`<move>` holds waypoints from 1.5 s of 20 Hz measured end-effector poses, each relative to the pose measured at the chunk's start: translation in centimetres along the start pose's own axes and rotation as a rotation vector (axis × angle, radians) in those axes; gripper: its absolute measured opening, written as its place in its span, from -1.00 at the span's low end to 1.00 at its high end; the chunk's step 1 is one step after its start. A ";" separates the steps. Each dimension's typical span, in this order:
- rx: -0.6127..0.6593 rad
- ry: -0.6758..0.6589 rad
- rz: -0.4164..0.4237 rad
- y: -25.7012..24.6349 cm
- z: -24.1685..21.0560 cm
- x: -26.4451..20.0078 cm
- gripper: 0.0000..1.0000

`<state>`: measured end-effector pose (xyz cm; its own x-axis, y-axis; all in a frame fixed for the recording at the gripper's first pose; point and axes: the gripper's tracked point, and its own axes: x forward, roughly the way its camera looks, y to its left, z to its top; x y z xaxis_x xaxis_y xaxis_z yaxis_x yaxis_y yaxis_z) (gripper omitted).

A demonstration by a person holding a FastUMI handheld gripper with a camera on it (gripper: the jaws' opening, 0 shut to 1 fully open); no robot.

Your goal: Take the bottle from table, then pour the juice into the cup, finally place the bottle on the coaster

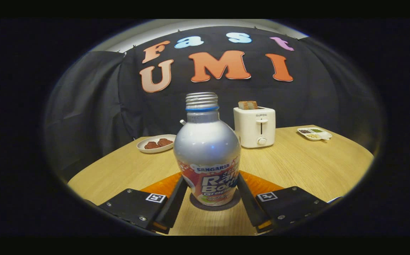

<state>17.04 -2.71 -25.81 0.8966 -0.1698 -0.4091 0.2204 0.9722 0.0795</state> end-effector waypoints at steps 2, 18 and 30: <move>-0.006 0.013 -0.011 -0.4 -0.6 0.5 0.57; -0.032 -0.047 0.013 0.4 2.3 -4.4 0.94; -0.095 -0.328 0.015 -2.0 9.5 -20.3 0.93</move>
<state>2.06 -2.72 -9.01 0.9786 -0.1834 -0.0930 0.1835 0.9830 -0.0077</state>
